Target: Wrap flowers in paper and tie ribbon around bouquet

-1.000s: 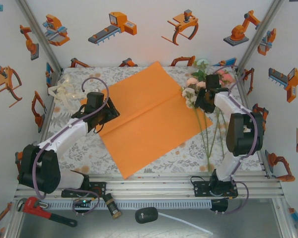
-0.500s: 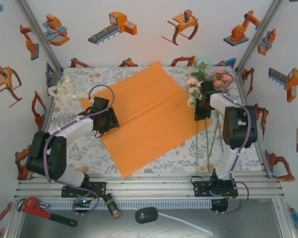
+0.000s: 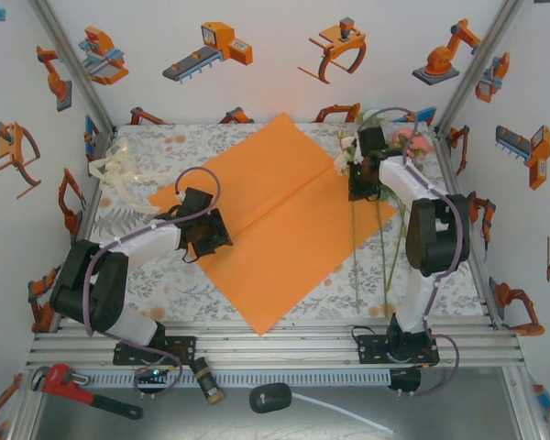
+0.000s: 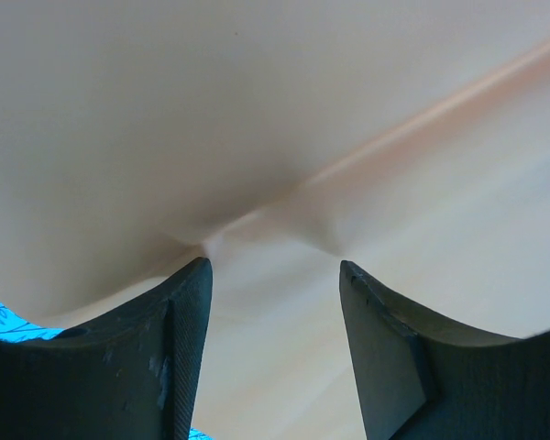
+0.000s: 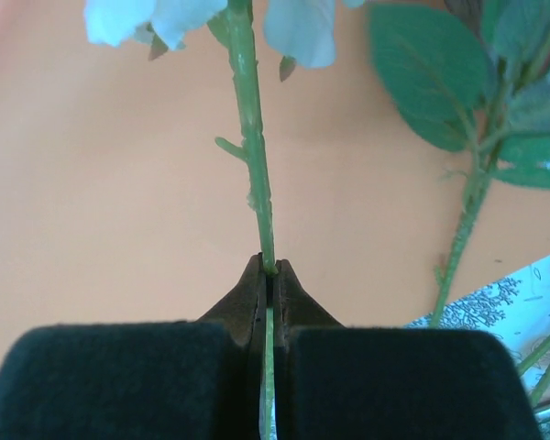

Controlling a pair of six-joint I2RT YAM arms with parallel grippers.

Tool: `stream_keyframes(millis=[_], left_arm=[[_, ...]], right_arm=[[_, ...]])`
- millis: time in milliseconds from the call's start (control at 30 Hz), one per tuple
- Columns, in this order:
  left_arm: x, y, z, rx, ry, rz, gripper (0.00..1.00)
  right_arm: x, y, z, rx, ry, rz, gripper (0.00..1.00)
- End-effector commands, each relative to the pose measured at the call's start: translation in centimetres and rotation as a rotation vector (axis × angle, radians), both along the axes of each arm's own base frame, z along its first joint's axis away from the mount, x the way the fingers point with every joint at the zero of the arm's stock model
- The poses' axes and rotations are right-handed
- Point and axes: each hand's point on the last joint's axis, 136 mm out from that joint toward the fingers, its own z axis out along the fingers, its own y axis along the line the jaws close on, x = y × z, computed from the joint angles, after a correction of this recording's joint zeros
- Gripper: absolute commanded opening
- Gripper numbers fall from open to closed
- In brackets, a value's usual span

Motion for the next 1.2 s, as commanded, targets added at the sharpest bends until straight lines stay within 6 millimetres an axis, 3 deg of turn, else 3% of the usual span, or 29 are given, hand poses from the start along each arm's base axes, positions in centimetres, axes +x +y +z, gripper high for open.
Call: stream_keyframes(millis=[0,200,367,533,733,800,900,1100,1167], left_arm=[[-0.5,0.0,0.4,-0.004,0.010,0.011,0.56],[0.9,1.5,5.1,0.038,-0.117,0.062,0.61],[0.8,2.9,8.8,0.046,-0.226,0.094,0.64],[-0.4,4.4,10.4,0.063,-0.284,0.107,0.70],[-1.4,4.9,11.1,0.037,-0.328,0.111,0.79],[-1.7,5.1,11.0,0.038,-0.326,0.113,0.80],[-1.8,5.1,10.7,0.035,-0.322,0.114,0.81],[-1.6,4.5,9.9,0.013,-0.298,0.111,0.81],[-1.6,4.4,9.6,0.010,-0.288,0.114,0.81]], right_arm=[[1.2,3.0,7.0,0.054,-0.123,0.046,0.00],[4.2,9.9,12.8,0.230,-0.215,0.049,0.00],[7.6,16.5,13.4,0.316,-0.238,0.045,0.00],[10.0,22.9,11.1,0.422,-0.238,0.044,0.00],[11.9,28.3,8.5,0.574,-0.258,0.041,0.00],[12.2,29.0,7.9,0.553,-0.281,0.066,0.00],[12.3,29.9,5.4,0.544,-0.265,0.112,0.00],[12.6,29.7,0.2,0.471,-0.235,0.155,0.00],[12.6,29.3,-0.8,0.463,-0.212,0.143,0.09]])
